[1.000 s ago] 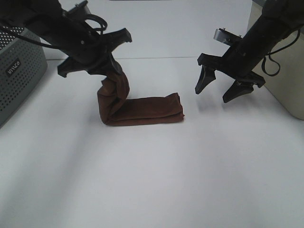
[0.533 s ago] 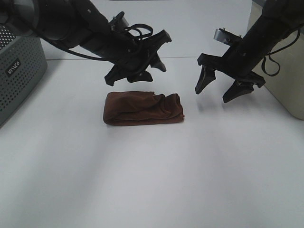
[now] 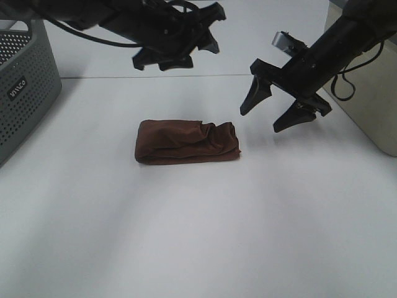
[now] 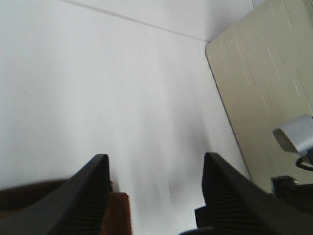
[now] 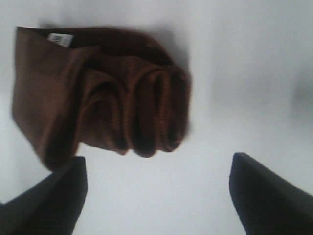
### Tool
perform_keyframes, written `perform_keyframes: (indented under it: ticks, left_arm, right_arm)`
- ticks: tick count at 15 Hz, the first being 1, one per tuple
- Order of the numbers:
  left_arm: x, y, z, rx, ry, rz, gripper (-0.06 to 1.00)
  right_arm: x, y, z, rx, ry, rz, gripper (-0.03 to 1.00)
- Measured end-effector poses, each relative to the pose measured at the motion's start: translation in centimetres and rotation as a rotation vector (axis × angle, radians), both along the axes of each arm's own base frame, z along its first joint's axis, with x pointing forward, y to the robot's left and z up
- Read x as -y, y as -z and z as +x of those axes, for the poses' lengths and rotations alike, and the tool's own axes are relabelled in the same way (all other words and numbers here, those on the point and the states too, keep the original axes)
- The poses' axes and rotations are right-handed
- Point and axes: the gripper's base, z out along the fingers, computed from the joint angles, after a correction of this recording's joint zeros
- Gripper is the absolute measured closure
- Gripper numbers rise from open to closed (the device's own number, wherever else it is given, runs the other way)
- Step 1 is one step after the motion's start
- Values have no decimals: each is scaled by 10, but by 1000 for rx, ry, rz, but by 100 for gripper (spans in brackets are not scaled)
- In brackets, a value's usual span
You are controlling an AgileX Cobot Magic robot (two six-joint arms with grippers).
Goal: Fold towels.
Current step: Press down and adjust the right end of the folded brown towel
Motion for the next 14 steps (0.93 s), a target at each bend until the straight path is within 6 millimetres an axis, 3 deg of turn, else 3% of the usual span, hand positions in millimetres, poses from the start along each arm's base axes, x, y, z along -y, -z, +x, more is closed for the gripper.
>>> perform_keyframes:
  ticks: [2, 4, 5, 6, 9, 14]
  left_arm:
    - [-32, -13, 11, 35, -17, 67, 39]
    - [-63, -11, 20, -16, -37, 116, 39]
    - [-89, -7, 25, -78, -59, 138, 39]
    - [-98, -6, 27, -102, -67, 142, 39]
    - [-116, -3, 29, -147, -84, 149, 39]
    - [-116, -1, 26, -185, -66, 156, 39]
  right_arm:
    - [-12, -9, 2, 16, 7, 164, 21]
    - [-27, -19, 2, 36, -1, 319, 21]
    - [-57, -26, -5, 48, -52, 414, 21]
    - [-76, -28, -12, 50, -92, 434, 21]
    - [-116, -24, -26, 50, -143, 449, 21]
    - [-109, 28, -19, -58, -94, 370, 21]
